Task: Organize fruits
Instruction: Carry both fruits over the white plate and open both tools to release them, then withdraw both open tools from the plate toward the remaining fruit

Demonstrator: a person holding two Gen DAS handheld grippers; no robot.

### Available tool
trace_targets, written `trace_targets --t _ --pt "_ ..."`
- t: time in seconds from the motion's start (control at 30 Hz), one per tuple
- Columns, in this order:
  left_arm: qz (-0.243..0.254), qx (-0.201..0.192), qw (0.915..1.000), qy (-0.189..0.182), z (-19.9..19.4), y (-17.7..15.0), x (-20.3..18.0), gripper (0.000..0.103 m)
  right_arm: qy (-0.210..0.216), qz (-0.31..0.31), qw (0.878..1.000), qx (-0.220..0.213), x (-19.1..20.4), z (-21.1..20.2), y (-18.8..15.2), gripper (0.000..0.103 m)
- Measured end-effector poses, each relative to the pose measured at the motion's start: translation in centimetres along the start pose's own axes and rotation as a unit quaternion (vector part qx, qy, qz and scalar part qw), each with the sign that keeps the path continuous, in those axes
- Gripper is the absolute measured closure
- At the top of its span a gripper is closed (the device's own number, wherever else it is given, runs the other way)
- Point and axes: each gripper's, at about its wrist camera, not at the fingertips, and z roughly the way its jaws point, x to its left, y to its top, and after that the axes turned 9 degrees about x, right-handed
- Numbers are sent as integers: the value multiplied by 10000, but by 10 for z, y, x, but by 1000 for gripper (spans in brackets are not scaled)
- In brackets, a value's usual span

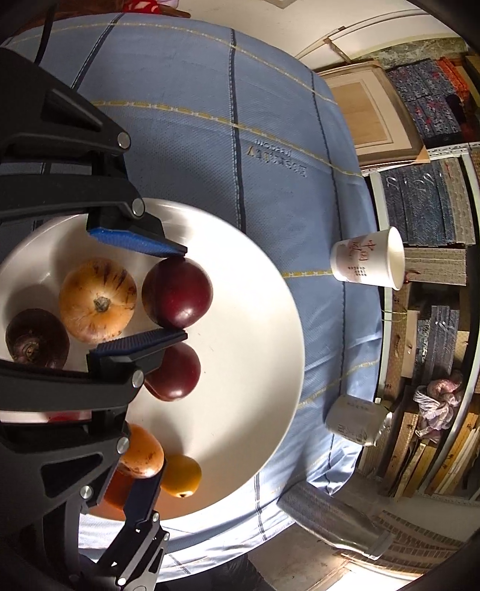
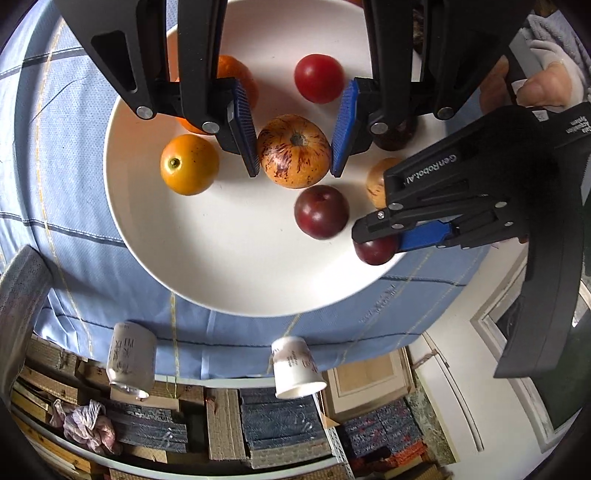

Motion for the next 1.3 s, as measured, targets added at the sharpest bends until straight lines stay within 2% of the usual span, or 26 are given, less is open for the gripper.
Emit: trace_targets --t 0.07,0.1,0.13,0.17,0.23,0.5,0.67,0.73,0.9,1.07,1.3 --pt "-26 31 10000 6 1 -2 0 63 25 28 10000 -23 -1 -1 -1 63" --pt "-33 -4 10000 26 -1 -2 0 60 71 35 10000 -14 -1 -2 0 57" --pt "-33 -43 10000 55 -3 -3 0 50 49 41 10000 -34 -1 -3 0 47" --pt "-36 -120 9999 96 -8 -4 0 44 -10 40 10000 -71 0 -6 0 44" --pt "-36 -225 9996 136 -17 -4 -1 39 4 36 9999 -144 0 -13 -1 43" --pt "-5 -529 9983 258 -68 -19 -3 38 32 190 9975 -674 1 -77 -21 42" --pt "74 -651 9973 327 -99 -45 -9 33 -54 279 9948 -974 4 -118 -54 30" --pt "108 -692 9969 359 -112 -59 -11 30 -124 288 9944 -1012 6 -127 -69 19" --pt "119 -676 9970 351 -134 -93 -16 29 -204 383 9961 -767 5 -134 -110 17" --pt "51 -625 9975 333 -146 -124 -18 22 -138 638 9970 -425 1 -132 -153 17" --pt "-127 -335 9991 234 -145 -168 -18 21 -188 815 9965 -45 -5 -132 -203 16"
